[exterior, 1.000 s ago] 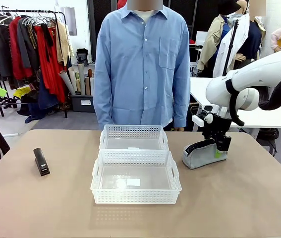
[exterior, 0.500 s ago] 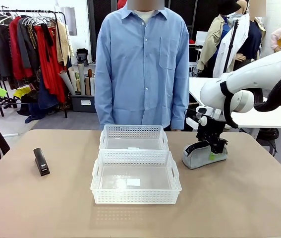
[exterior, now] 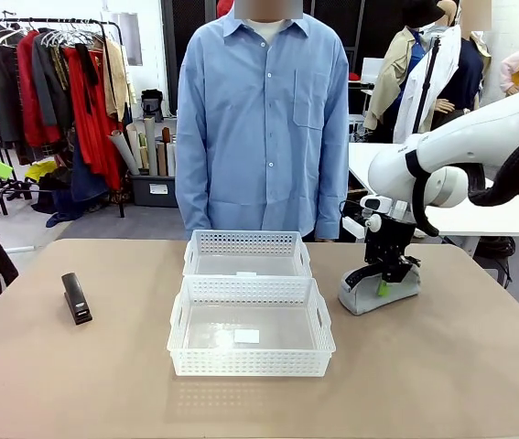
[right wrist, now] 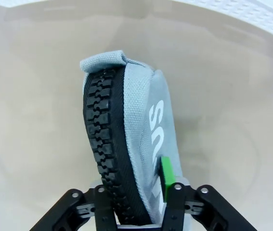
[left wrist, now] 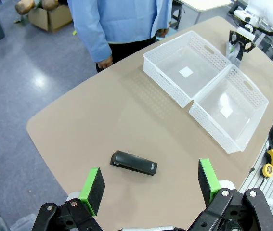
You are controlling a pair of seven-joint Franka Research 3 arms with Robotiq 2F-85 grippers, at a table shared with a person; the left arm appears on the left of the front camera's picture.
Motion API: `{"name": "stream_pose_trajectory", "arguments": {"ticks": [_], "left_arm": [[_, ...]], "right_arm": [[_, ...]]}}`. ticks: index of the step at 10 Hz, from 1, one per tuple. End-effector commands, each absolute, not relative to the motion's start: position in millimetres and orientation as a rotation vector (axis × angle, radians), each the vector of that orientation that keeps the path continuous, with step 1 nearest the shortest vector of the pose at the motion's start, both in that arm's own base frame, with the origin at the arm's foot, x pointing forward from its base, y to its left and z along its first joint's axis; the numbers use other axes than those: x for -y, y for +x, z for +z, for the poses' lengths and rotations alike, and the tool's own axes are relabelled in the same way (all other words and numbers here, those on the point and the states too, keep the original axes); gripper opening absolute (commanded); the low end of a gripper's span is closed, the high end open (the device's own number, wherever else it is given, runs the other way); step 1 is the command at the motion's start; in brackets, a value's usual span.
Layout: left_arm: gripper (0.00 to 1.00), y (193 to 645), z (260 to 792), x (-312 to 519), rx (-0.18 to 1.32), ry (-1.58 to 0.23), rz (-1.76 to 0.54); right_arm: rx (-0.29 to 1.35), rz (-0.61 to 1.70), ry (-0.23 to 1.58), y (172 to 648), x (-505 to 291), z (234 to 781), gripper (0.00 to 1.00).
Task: Distribute items into two baskets.
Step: Pick up the Pencil pouch that the person points to.
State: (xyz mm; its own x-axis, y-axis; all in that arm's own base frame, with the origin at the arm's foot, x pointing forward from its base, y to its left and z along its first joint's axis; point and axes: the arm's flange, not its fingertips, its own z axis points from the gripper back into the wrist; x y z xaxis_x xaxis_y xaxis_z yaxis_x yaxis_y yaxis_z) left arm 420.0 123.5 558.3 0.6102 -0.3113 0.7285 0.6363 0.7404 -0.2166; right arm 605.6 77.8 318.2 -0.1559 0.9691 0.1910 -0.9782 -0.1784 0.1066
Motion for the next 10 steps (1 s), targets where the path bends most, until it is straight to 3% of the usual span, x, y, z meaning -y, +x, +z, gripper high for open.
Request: {"name": "stream_pose_trajectory", "arguments": {"ticks": [1, 10], "left_arm": [[1.0, 420, 559, -124, 0.73, -0.501, -0.578], [1.0, 420, 559, -124, 0.73, -0.501, -0.578]], "right_arm": [[-0.022, 1.705, 0.221, 606, -82, 318, 0.0], [-0.076, 1.611, 0.259, 606, -73, 336, 0.0]]}}
